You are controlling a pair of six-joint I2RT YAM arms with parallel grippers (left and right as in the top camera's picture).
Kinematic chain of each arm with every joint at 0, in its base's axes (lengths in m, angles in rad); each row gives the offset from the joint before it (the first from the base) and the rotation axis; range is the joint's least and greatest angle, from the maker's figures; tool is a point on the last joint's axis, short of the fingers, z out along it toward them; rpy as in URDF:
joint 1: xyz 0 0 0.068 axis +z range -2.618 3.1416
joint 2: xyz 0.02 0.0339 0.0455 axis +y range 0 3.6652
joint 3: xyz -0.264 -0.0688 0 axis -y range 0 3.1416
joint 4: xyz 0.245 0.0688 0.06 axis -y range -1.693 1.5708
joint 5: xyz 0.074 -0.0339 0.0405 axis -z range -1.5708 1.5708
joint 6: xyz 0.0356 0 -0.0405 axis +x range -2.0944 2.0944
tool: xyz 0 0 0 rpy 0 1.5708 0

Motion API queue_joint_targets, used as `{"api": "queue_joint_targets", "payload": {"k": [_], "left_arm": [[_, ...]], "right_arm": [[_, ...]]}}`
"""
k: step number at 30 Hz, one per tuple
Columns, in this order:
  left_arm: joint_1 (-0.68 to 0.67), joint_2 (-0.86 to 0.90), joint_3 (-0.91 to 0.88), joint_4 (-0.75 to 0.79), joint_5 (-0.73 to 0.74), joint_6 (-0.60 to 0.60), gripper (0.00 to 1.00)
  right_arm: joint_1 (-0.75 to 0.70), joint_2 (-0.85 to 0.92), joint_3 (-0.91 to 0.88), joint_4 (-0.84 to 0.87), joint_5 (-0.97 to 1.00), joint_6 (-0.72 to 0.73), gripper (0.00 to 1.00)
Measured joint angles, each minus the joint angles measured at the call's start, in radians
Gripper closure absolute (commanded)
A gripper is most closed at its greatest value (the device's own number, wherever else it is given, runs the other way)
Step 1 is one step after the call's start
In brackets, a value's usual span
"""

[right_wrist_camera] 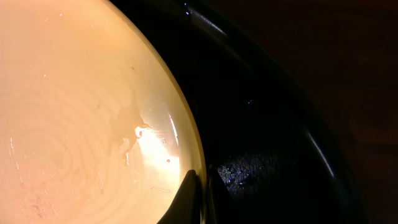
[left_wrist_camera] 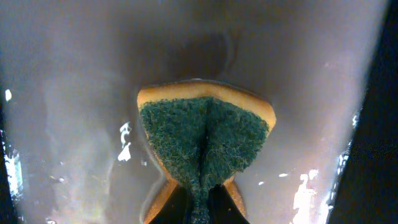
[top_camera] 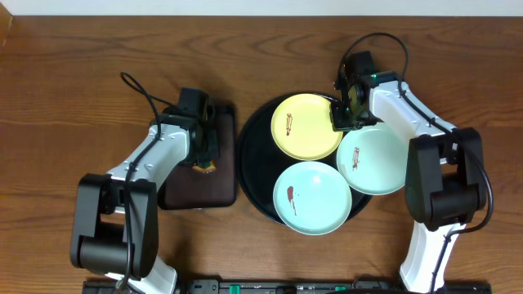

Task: Clean dirty plates on tray and stack at the side
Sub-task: 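Lift the sponge with the left gripper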

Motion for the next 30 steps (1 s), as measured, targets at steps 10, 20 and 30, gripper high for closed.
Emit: {"api": "queue_joint_targets", "payload": {"k": [10,20,30], "left_arm": [[0.0,-0.27,0.0,-0.131,0.0,0.001,0.93],[0.0,-0.583,0.008,-0.102,-0.071,0.031,0.93],[0.0,-0.69,0.008,-0.029,-0.165,0.045,0.93]], "right_arm": [[0.0,0.0,0.0,0.0,0.0,0.0,0.99],[0.0,0.0,0.0,0.0,0.0,0.0,0.99],[0.0,0.0,0.0,0.0,0.0,0.0,0.99]]}}
